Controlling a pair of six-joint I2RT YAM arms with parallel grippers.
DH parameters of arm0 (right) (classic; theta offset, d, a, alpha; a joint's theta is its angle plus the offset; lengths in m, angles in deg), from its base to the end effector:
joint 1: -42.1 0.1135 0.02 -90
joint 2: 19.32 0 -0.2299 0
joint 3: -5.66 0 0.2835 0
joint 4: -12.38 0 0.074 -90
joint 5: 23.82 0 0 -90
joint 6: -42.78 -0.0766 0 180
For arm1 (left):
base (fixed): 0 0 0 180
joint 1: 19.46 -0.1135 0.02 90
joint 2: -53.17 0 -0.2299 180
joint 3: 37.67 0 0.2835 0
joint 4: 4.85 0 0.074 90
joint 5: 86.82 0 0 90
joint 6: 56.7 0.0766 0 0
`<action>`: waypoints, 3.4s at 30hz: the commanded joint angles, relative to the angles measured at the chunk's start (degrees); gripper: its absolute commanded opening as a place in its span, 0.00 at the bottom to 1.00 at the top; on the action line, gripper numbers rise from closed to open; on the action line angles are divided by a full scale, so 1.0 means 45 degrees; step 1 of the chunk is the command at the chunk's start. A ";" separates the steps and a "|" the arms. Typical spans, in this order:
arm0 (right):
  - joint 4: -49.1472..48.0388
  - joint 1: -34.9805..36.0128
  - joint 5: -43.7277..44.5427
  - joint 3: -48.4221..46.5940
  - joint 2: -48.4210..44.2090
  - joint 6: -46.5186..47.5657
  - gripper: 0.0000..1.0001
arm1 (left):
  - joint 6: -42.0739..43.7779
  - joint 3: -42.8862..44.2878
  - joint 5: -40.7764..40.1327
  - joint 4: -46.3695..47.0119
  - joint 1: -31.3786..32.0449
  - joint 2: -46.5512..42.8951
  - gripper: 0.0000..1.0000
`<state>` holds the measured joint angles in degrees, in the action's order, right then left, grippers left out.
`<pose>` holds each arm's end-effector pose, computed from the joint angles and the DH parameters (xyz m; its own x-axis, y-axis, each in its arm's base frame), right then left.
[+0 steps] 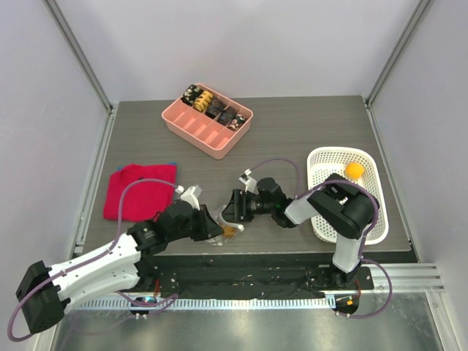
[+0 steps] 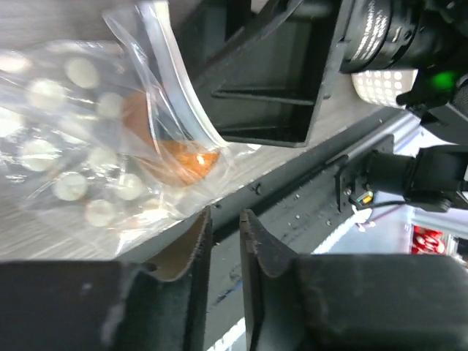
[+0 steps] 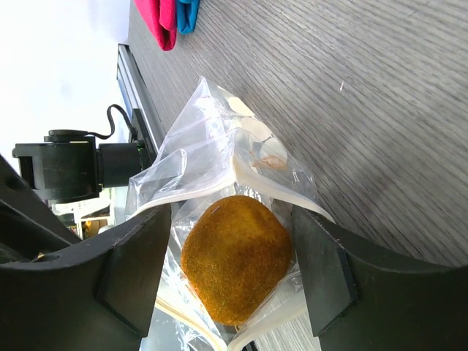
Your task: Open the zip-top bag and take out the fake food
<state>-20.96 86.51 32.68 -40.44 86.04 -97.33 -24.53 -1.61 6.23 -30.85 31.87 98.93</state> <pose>0.2203 0.2750 0.0313 -0.9201 -0.0057 -0.3917 -0.3621 0.3939 0.8448 0.1601 -0.2065 0.1426 -0.8769 -0.2570 -0.4061 0.1208 0.6999 -0.7039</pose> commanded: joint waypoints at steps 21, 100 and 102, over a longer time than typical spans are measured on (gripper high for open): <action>0.2079 0.0133 0.0784 0.1045 -0.0211 0.0413 0.69 | -0.1369 -0.0688 -0.2199 0.3589 0.0038 0.4104 0.14; 1.8523 -0.8774 1.2951 -0.2723 -0.9310 0.3751 1.00 | 0.2029 0.2515 -0.3453 -0.2660 -0.0704 0.0165 0.64; 1.8542 -0.8463 1.2971 -0.2820 -0.9874 0.3966 1.00 | 0.2068 0.2690 -0.3296 -0.2738 -0.0723 -0.0069 0.71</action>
<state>63.85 46.92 91.04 -51.92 46.05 -80.91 -16.37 8.90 -9.59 -41.03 28.79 100.70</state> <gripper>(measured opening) 0.992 0.667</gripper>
